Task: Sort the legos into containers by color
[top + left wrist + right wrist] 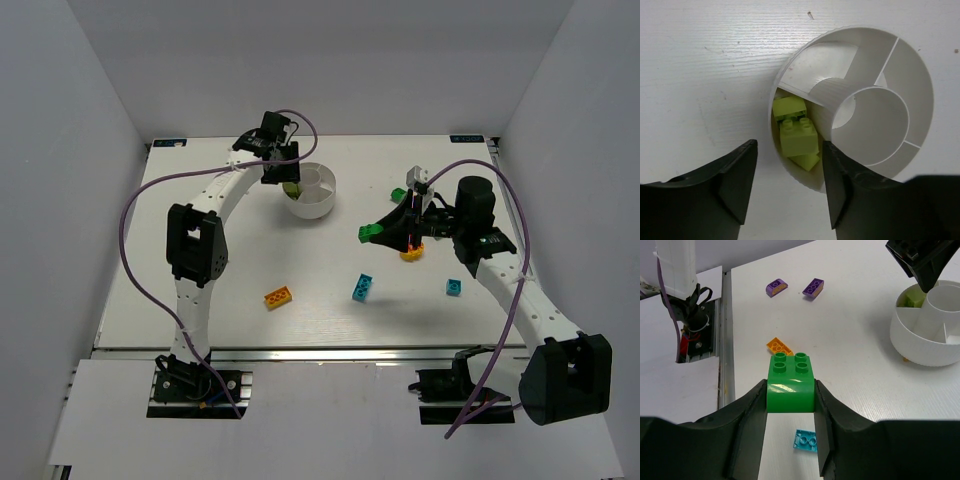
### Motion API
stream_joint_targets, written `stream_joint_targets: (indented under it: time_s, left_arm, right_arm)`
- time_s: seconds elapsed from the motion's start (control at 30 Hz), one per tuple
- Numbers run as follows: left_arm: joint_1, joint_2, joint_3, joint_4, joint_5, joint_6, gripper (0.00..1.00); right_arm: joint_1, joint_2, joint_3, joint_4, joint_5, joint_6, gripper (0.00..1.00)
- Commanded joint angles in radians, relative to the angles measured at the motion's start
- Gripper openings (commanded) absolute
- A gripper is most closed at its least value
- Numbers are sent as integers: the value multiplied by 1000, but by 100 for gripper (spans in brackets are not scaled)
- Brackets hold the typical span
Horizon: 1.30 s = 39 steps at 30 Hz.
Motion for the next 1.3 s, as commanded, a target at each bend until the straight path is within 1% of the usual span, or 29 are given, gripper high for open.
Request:
stream_joint_targets:
  time_s: [0.0,0.07,0.23,0.27,0.3,0.33,0.37,0.4,0.43,0.47,0.5,0.53,0.57,0.6,0.67,0.7,0.73,0.77,0.8,0.83,0.87,0.9,1.0,1.03,1.1,1.13,1.2,1.23,1.27]
  left_arm:
    - [3,-33,49,-3,-2,3,66]
    - [3,-41,65,0,-2,3,69]
    - [3,-113,66,21,-13,7,69]
    - [3,-133,46,36,-11,9,61]
    - [3,-154,26,52,-2,10,49]
    - [3,-217,-8,69,15,13,33]
    - [-7,-260,-98,123,54,15,16]
    - [-18,-300,-158,157,117,32,0]
    - [-18,-346,-222,203,177,41,0]
    - [-18,-431,-358,295,343,35,1]
    - [-18,-469,-426,343,433,21,9]
    - [-18,-501,-486,384,512,3,22]
    - [-18,-553,-538,458,576,-16,38]
    - [-29,-572,-635,490,696,-66,58]
    - [-29,-596,-721,610,801,-126,70]
    - [-38,-612,-799,648,867,-198,71]
    - [-38,-618,-836,732,896,-230,73]
    - [-50,-622,-871,786,921,-303,74]
    - [-61,-623,-928,838,959,-334,74]
    - [-61,-620,-953,918,973,-367,76]
    - [-73,-618,-973,960,987,-425,77]
    - [-86,-607,-1002,992,1012,-448,78]
    - [-97,-586,-1037,1136,1041,-532,79]
    - [-107,-581,-1060,1220,1056,-557,79]
    - [-119,-569,-1082,1323,1079,-647,79]
    - [-120,-555,-1106,1434,1096,-680,79]
    - [-130,-541,-1134,1558,1108,-790,79]
    - [-130,-521,-1143,1660,1113,-827,79]
    - [-139,-511,-1154,1704,1122,-888,80]
  right_arm:
    - [-5,-10,-7,41,-19,-6,0]
    - [-3,-7,-7,41,-23,-6,0]
    - [-5,4,-7,38,-43,-13,0]
    - [-5,4,-10,33,-48,-27,0]
    - [-5,4,-10,23,-51,-73,0]
    - [-3,-2,-9,-12,-51,-110,0]
    - [-3,-7,-15,-26,-51,-154,0]
    - [1,-23,-21,-40,-39,-244,0]
    - [4,-31,-27,-54,-28,-295,0]
    - [6,-42,-38,-82,-19,-349,0]
    - [9,-48,-38,-120,13,-396,0]
    - [17,-50,-36,-140,33,-480,0]
    - [17,-47,-38,-164,47,-516,0]
    - [24,-47,-48,-168,79,-545,0]
    - [35,-47,-65,-163,84,-616,0]
    - [40,-45,-78,-156,73,-628,0]
    - [47,-45,-85,-152,61,-647,0]
    - [50,-45,-95,-139,47,-650,0]
    - [57,-44,-108,-114,20,-650,0]
    - [61,-42,-113,-105,9,-648,0]
    - [63,-40,-119,-96,-5,-632,0]
    - [69,-36,-133,-32,-25,-609,0]
    - [75,-25,-151,82,-42,-492,0]
    - [75,-22,-167,113,-42,-463,0]
    - [78,-14,-185,168,-46,-376,0]
    - [78,-13,-200,223,-46,-353,0]
    - [77,-14,-213,272,-36,-290,0]
    - [75,-14,-219,307,-29,-276,0]
    - [77,-14,-226,320,-16,-268,0]
